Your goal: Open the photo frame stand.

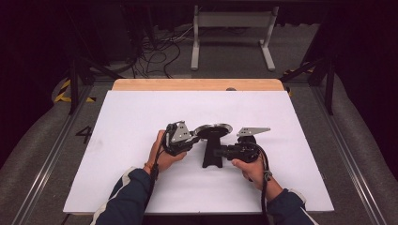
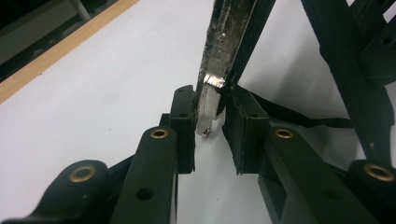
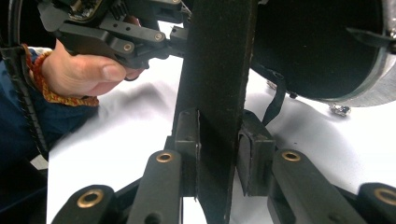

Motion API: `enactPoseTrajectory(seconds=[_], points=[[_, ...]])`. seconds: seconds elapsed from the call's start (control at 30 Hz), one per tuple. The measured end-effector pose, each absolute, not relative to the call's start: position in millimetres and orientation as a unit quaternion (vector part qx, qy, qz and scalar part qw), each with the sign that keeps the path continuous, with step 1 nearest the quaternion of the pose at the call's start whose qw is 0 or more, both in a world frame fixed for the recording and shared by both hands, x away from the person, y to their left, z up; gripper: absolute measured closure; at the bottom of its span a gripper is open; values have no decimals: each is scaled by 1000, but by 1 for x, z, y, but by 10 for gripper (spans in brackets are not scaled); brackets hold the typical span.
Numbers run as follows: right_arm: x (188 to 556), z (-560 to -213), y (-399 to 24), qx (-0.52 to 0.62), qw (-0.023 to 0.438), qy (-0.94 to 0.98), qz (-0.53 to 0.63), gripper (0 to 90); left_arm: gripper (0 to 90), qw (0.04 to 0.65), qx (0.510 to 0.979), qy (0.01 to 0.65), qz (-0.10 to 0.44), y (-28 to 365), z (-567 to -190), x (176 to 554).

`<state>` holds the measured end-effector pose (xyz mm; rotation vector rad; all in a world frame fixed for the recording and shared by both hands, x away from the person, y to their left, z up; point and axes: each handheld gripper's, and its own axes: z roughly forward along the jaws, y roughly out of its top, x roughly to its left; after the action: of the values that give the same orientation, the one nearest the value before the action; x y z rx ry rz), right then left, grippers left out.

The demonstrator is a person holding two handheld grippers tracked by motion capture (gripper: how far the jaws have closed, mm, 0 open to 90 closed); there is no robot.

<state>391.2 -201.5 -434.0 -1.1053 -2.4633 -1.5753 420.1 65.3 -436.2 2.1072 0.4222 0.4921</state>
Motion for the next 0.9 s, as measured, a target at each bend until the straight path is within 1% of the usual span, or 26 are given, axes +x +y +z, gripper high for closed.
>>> enactPoseTrajectory(seconds=[0.57, 0.9], points=[[385, -436, -197, -342, -18, -804, -487, 722, 747, 440, 860, 163, 200, 66, -436, 415], [383, -435, -197, -340, -20, -805, -486, 720, 749, 442, 861, 163, 193, 68, -436, 414]])
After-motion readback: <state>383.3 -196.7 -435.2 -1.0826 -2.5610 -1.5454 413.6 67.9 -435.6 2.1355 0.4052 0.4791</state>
